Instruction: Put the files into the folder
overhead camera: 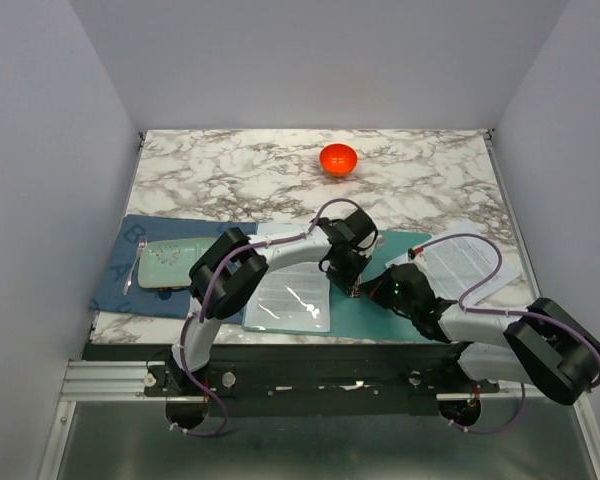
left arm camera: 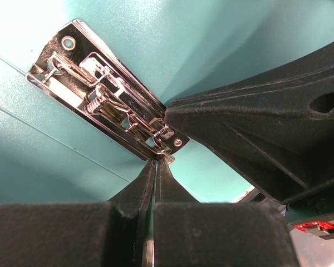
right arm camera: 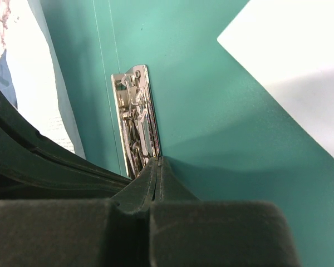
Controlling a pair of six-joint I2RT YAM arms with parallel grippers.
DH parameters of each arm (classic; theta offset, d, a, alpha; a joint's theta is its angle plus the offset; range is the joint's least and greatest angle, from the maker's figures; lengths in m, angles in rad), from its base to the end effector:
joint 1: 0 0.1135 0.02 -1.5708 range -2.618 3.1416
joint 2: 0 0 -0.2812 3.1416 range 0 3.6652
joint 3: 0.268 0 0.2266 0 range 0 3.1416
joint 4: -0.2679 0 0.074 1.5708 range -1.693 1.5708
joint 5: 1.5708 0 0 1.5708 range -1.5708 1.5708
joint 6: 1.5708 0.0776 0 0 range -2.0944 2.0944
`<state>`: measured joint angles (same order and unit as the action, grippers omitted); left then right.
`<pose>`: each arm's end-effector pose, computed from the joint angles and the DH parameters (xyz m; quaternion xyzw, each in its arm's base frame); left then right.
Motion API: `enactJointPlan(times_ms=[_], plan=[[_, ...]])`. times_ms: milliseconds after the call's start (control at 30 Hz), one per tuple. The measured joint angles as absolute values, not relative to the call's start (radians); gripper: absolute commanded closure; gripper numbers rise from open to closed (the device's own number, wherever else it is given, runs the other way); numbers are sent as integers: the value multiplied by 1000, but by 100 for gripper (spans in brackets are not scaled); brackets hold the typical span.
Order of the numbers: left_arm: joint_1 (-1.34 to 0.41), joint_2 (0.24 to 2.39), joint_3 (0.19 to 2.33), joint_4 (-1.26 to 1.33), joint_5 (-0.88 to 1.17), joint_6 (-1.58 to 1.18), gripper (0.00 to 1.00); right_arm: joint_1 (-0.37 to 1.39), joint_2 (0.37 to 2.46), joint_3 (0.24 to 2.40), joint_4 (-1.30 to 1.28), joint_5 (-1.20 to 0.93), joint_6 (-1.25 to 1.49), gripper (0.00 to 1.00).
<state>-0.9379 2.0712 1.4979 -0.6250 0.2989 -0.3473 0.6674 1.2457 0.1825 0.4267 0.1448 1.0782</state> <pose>0.2329 -0.3562 0.1541 0.3092 0.9217 -0.2269 0.0589 0.1720 0.1212 0.1286 0.2135 0.8651 0.3026 0.3382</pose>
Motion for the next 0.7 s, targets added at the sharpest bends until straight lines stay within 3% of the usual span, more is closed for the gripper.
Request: enactJointPlan(times_ms=[700], plan=[[-926, 2106, 1598, -716, 351, -342, 99, 677, 1238, 124, 504, 171, 1171, 99]])
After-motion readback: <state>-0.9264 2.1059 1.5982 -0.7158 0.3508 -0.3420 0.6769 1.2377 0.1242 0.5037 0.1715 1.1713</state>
